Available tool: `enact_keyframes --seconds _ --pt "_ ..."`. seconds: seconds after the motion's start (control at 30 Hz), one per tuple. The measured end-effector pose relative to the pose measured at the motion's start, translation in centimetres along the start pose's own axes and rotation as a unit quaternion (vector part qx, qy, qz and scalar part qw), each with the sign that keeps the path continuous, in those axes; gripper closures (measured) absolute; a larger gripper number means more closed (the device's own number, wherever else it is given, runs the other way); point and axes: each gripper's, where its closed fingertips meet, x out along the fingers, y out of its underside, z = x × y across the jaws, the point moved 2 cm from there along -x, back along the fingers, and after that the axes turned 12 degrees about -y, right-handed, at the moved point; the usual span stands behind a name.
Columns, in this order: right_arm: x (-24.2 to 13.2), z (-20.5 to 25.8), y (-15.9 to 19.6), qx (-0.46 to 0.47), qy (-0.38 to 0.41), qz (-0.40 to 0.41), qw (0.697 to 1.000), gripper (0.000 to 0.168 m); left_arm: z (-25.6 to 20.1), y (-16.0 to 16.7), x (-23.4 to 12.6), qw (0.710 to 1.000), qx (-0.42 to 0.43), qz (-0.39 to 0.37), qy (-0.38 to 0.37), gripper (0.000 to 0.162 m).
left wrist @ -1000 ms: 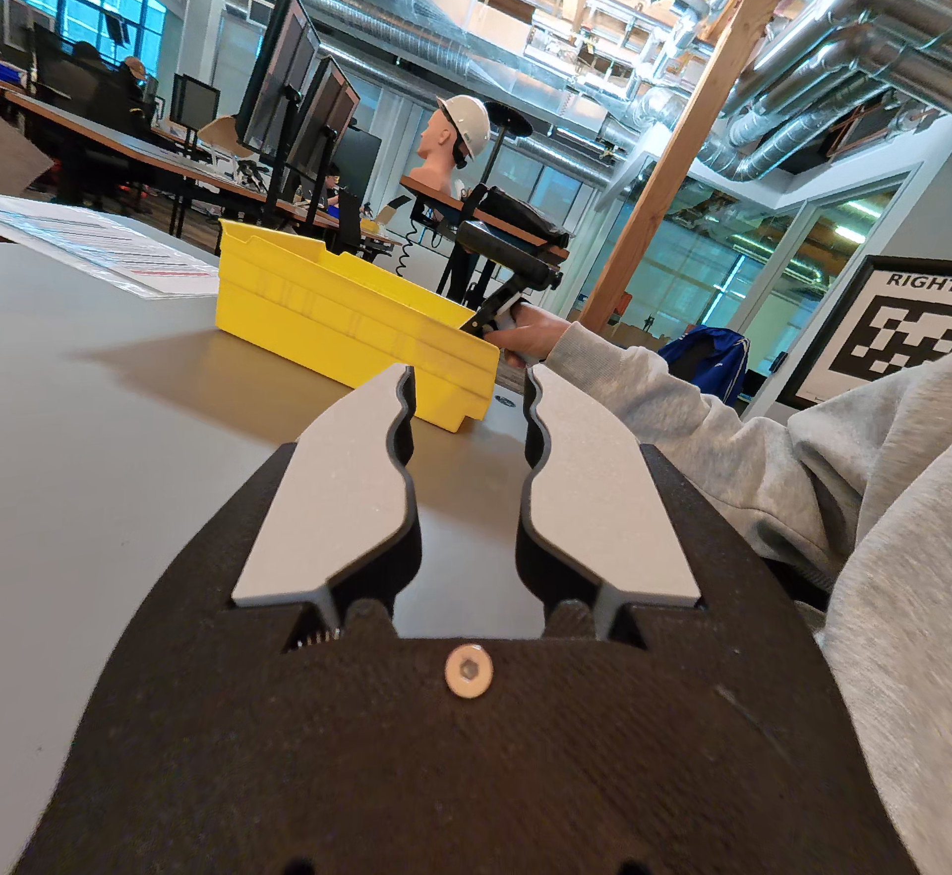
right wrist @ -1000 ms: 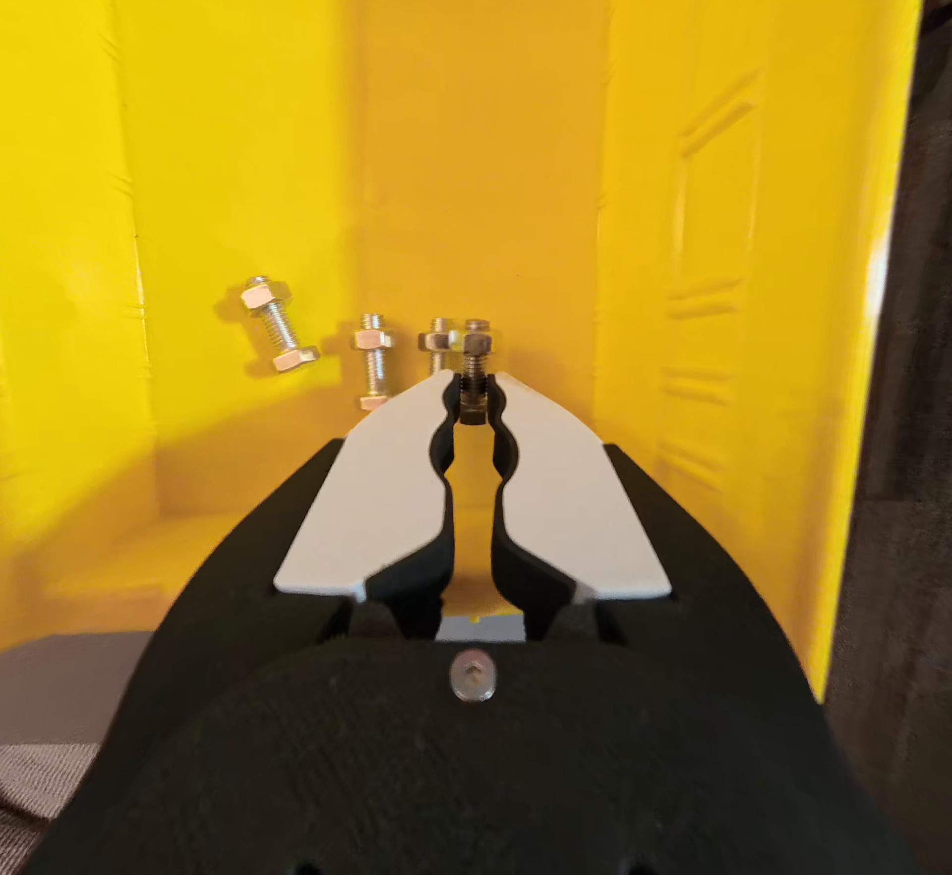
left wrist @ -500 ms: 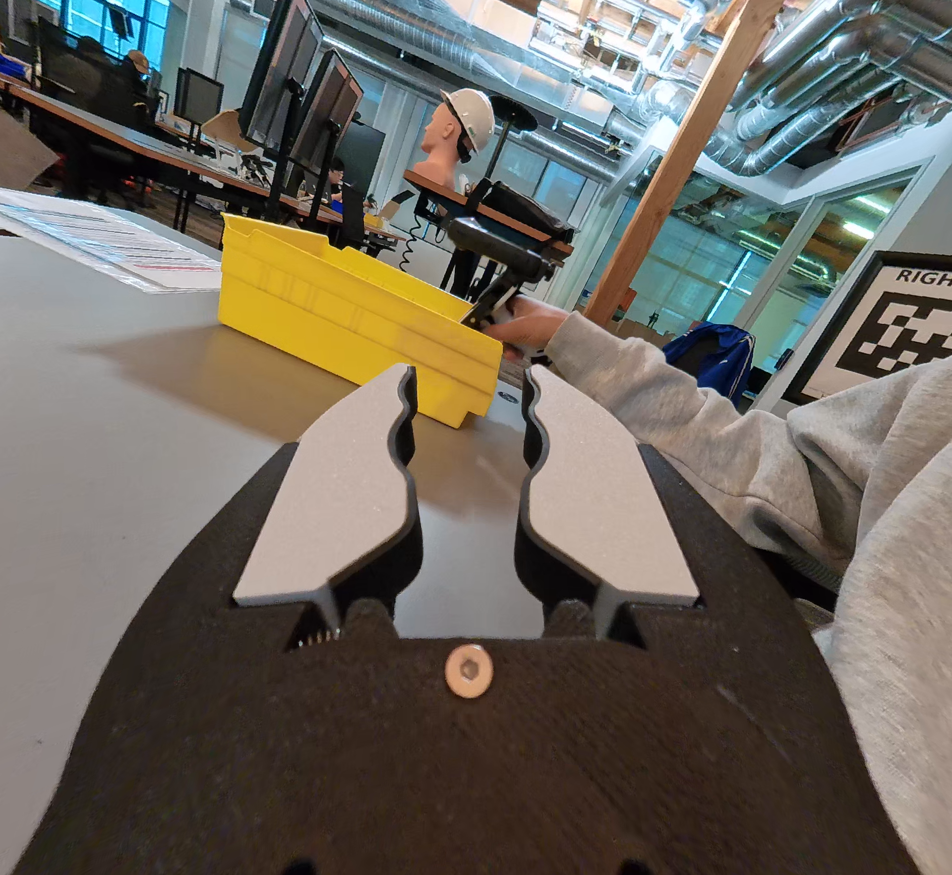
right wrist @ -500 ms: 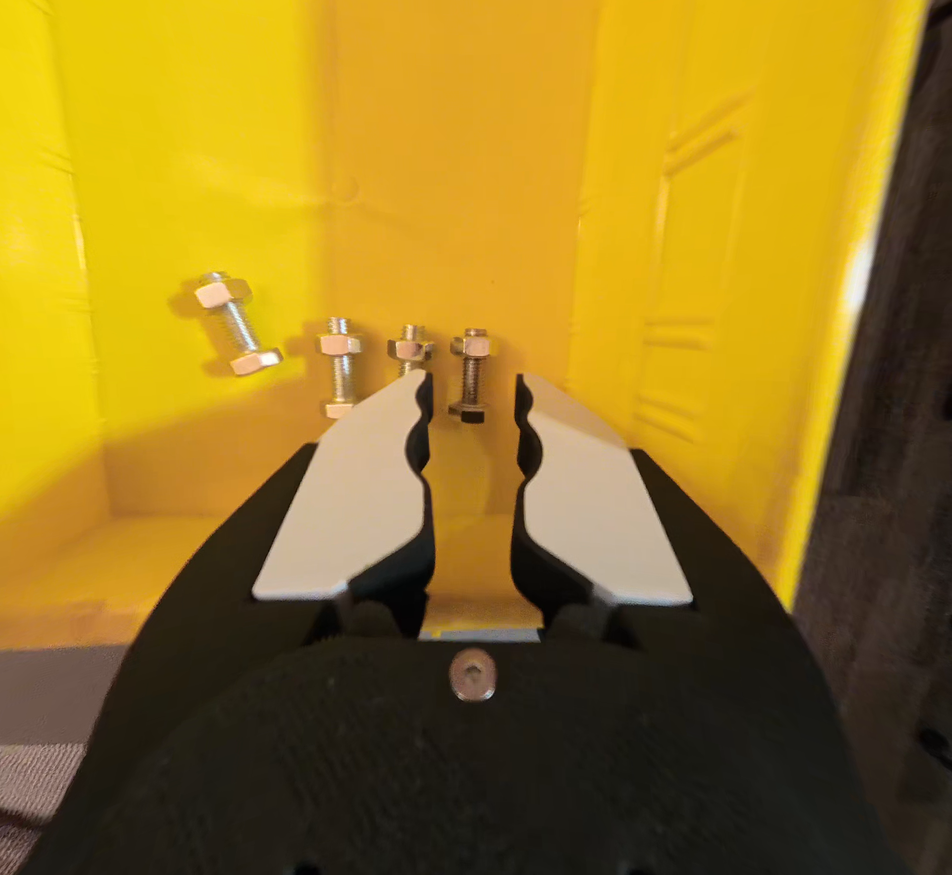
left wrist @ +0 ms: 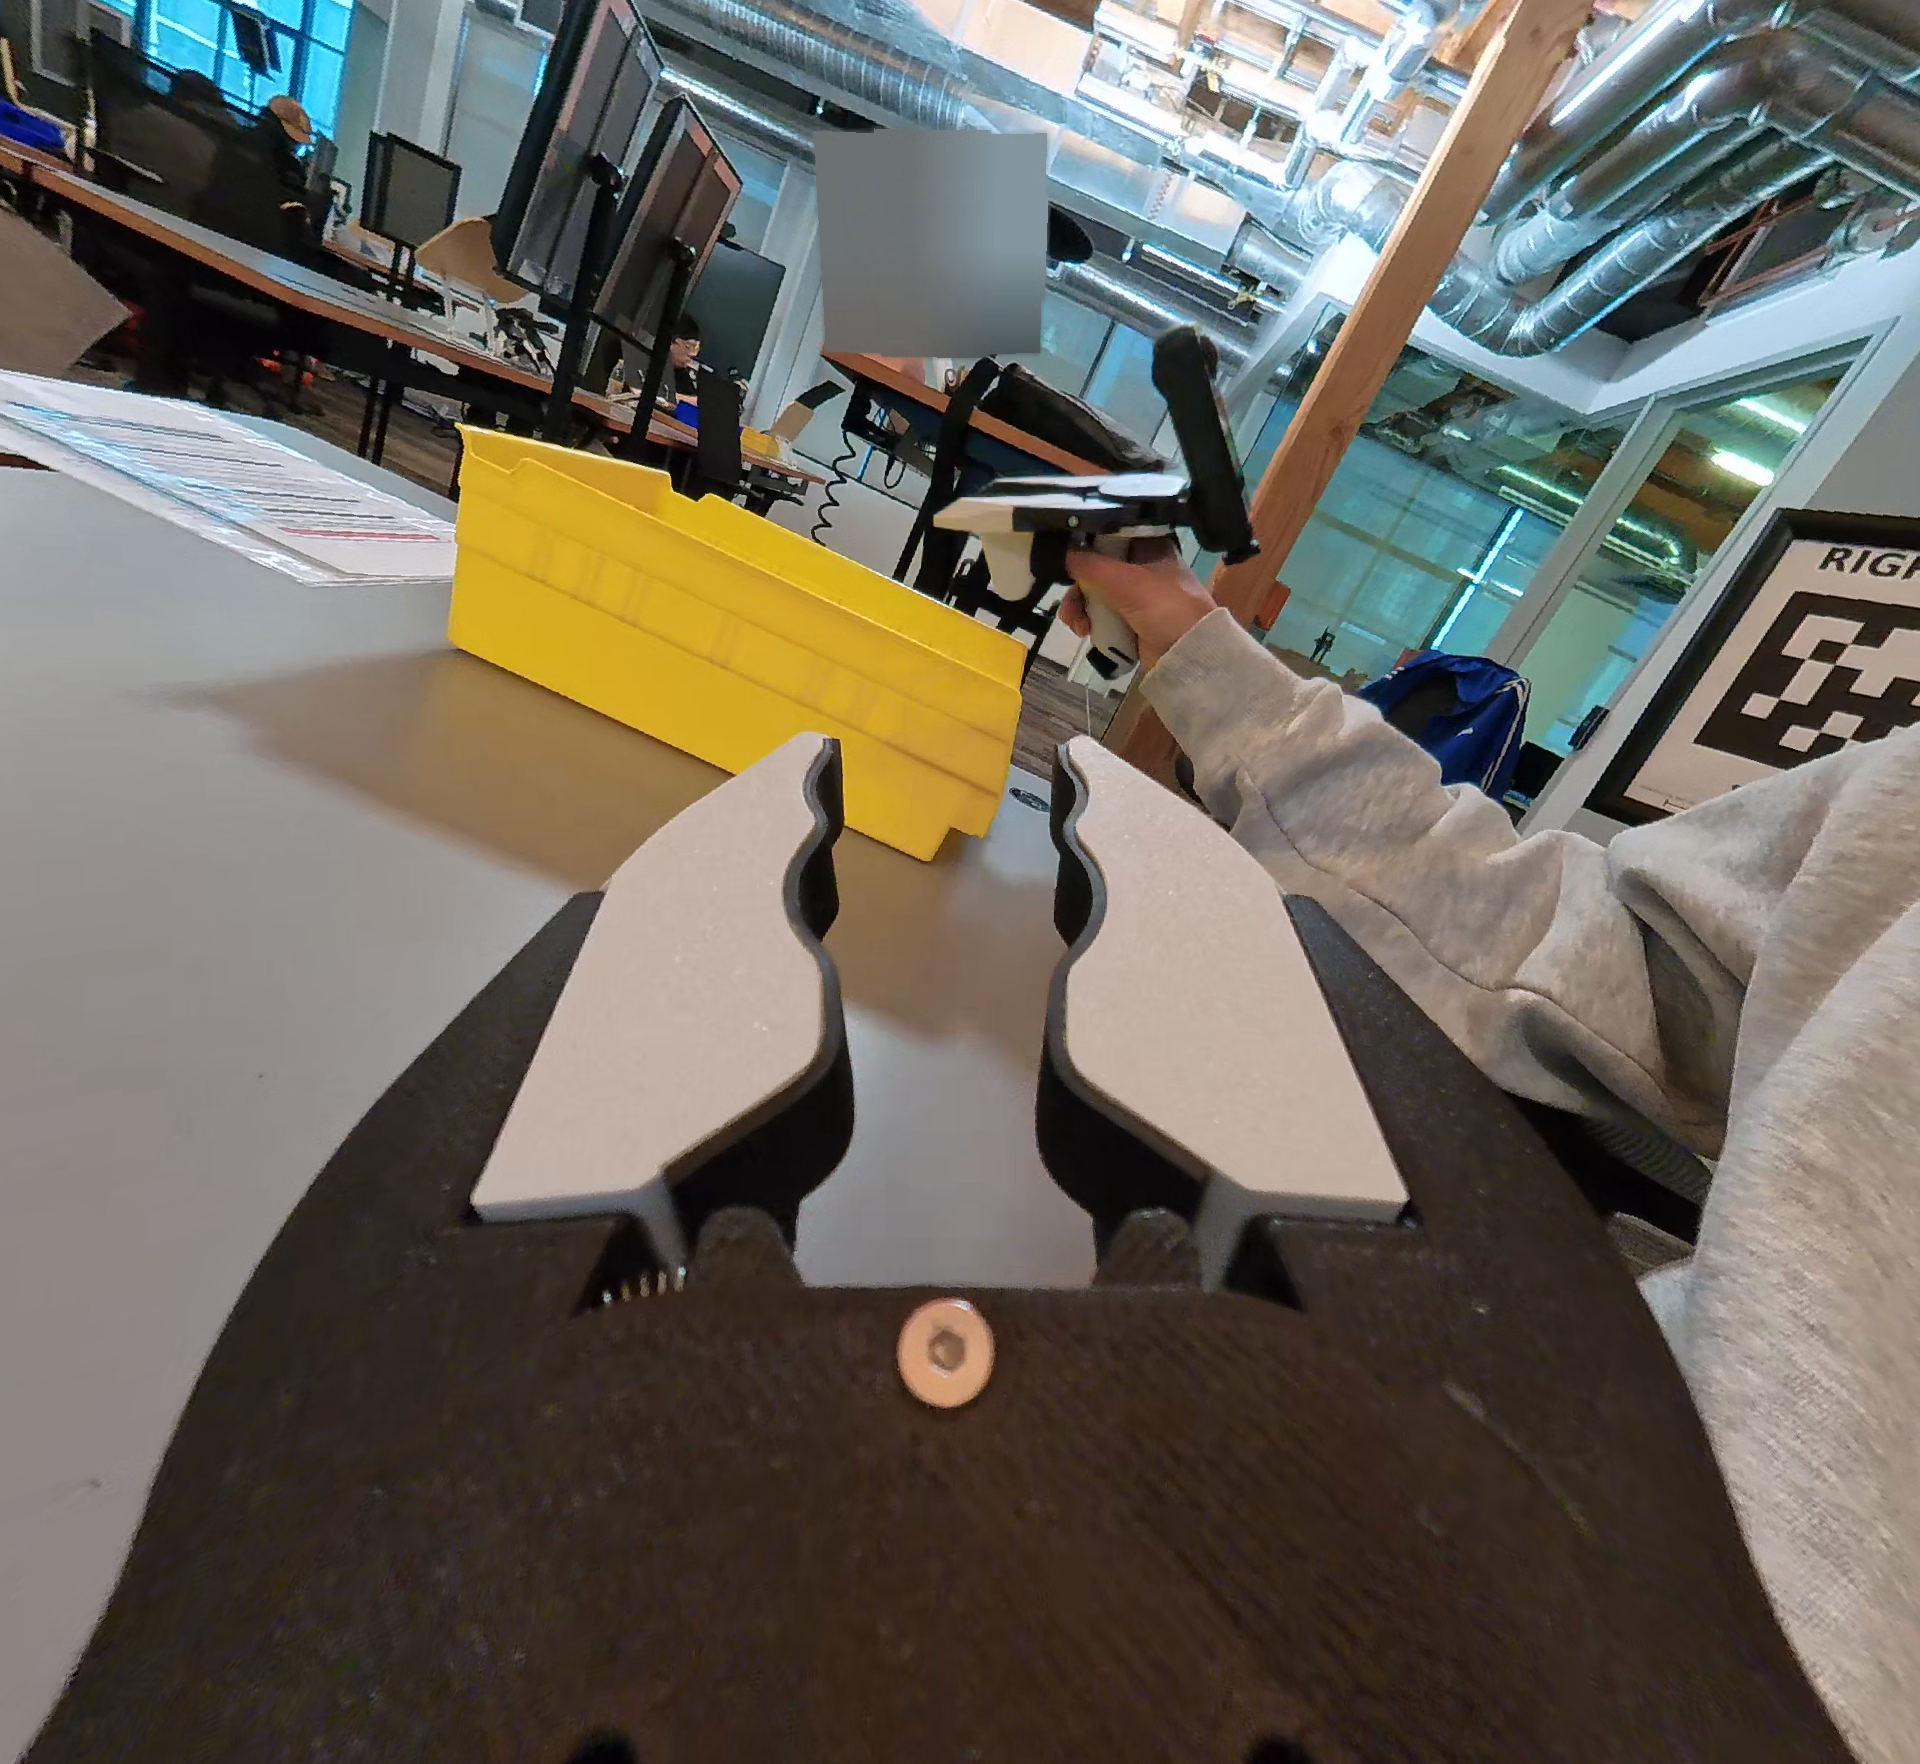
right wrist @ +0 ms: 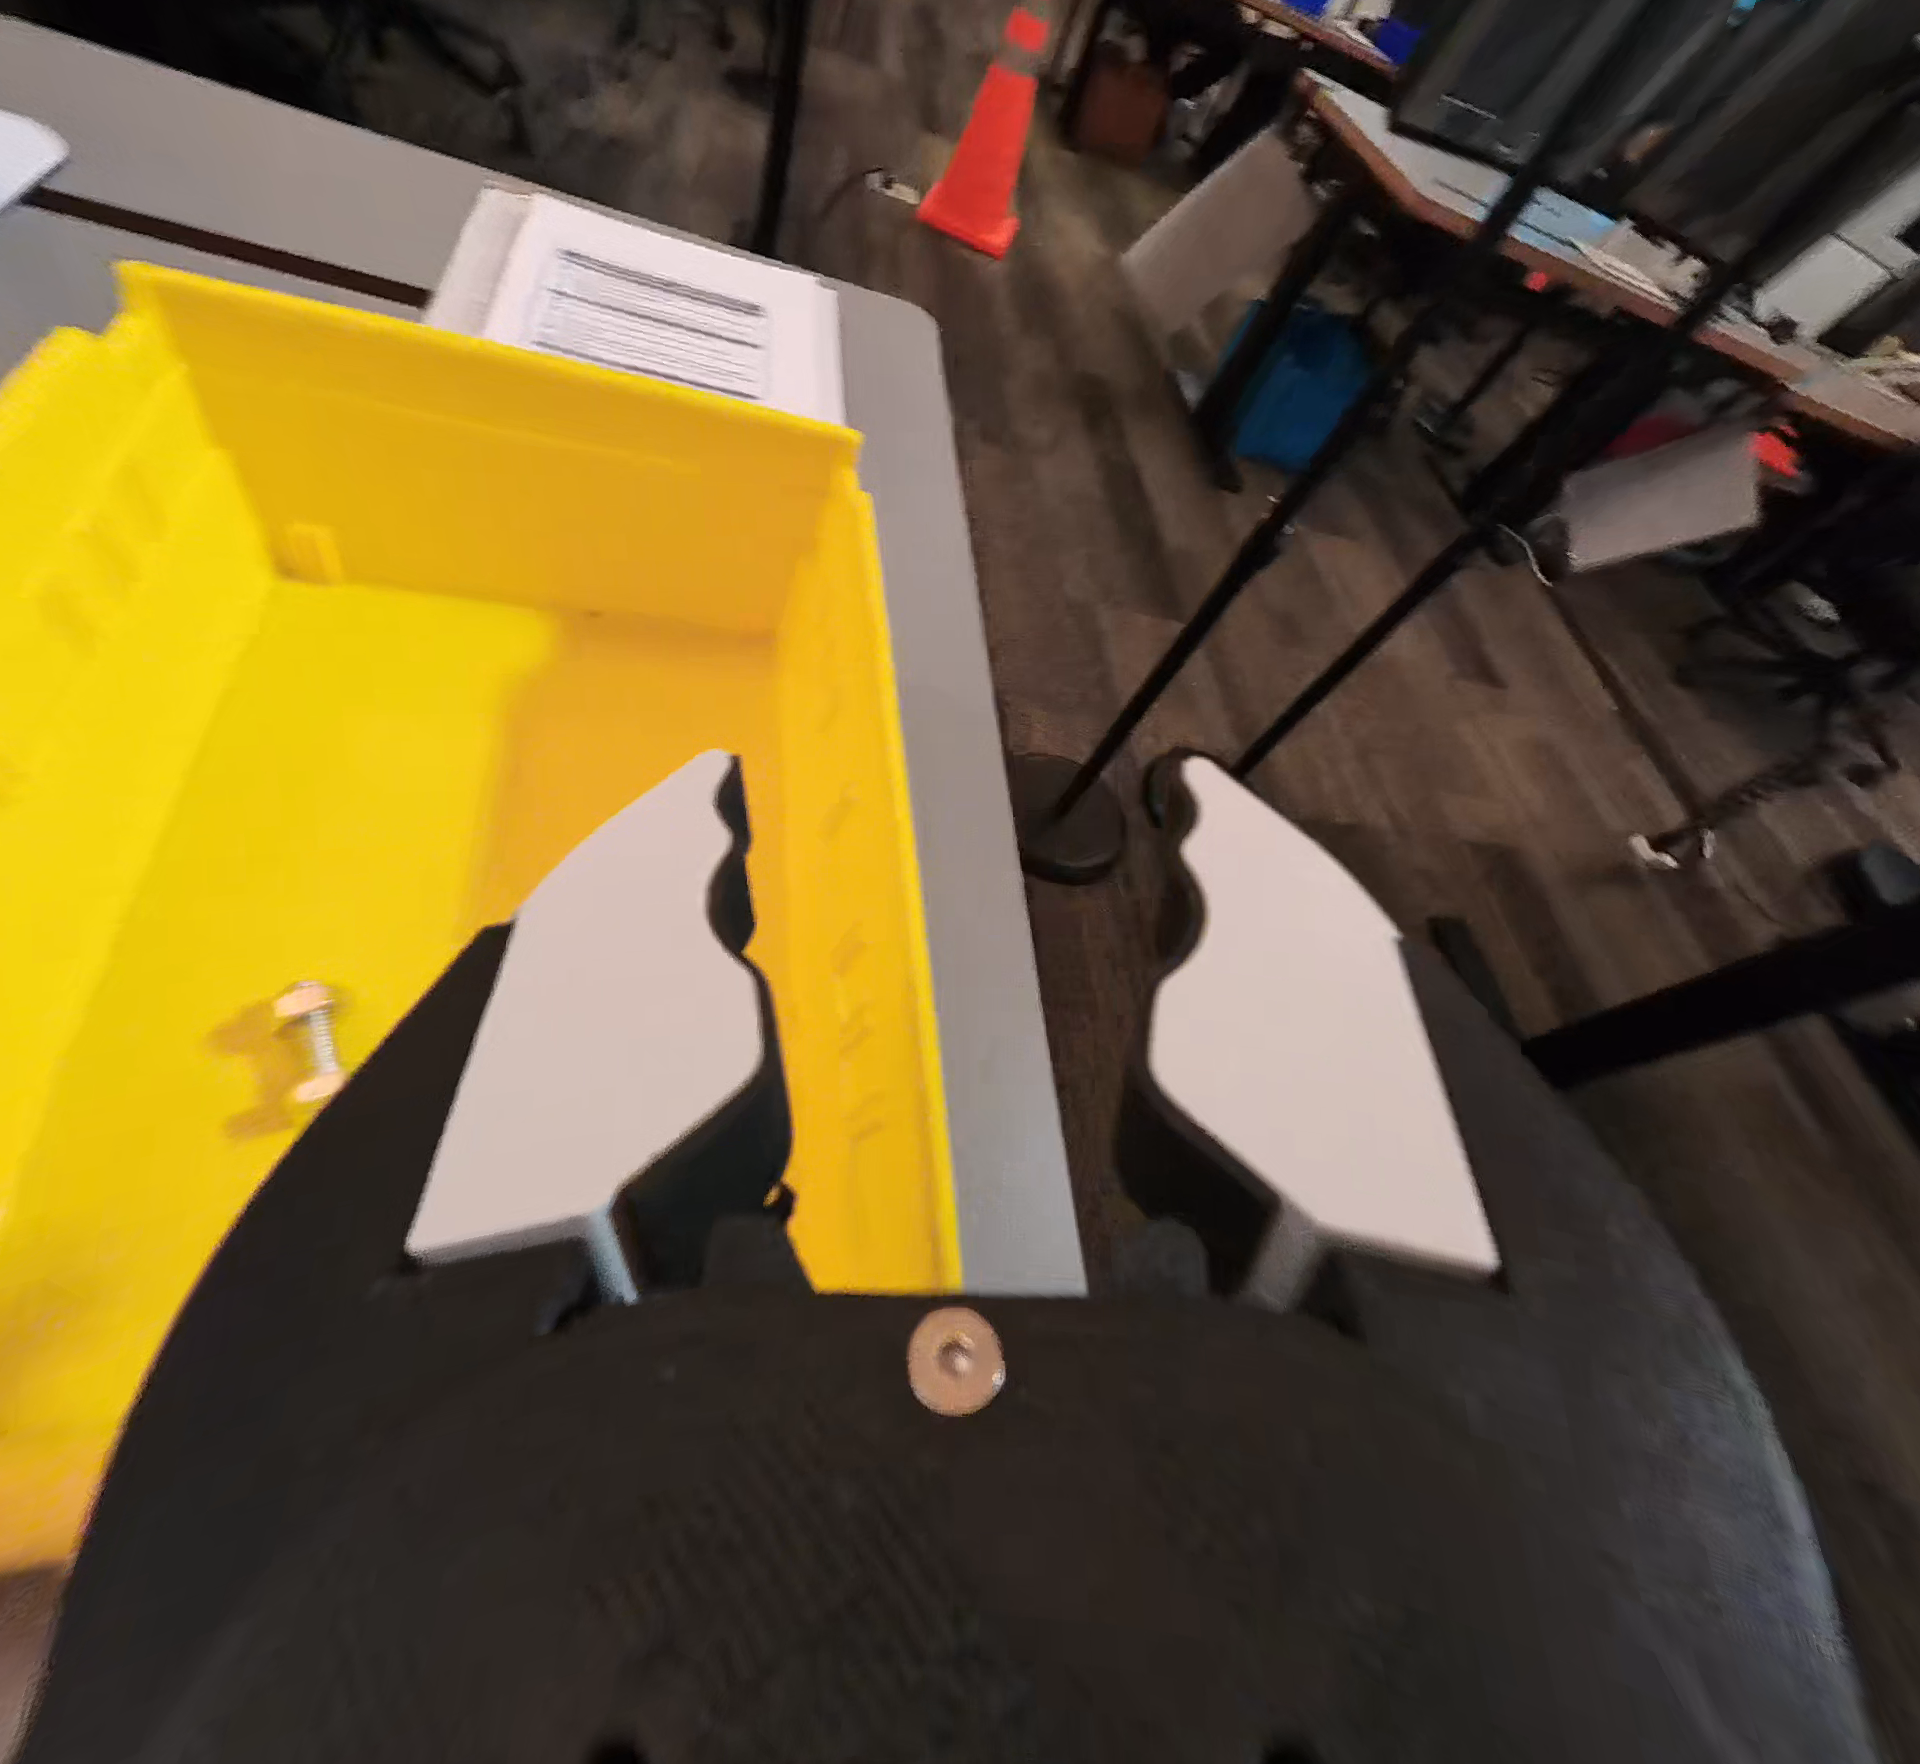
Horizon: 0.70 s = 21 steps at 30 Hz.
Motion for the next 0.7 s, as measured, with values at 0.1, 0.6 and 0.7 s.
enact_keyframes --seconds 0.1,0.6,0.7 --pt "-0.2 -2.0 2.4 0.041 0.021 -0.018 0.999 0.073 0.1 0.0 0.0 1.0 -0.001 0.0 -0.001 0.124" --pt "3.2 0.4 8.3 0.142 -0.091 0.041 0.985 0.112 0.2 0.3 0.7 1.0 -0.016 0.009 0.004 0.124" --pt "3.6 0.2 8.8 0.151 -0.1 0.04 0.983 0.123 0.1 0.3 0.6 1.0 -0.017 0.009 0.004 0.124"
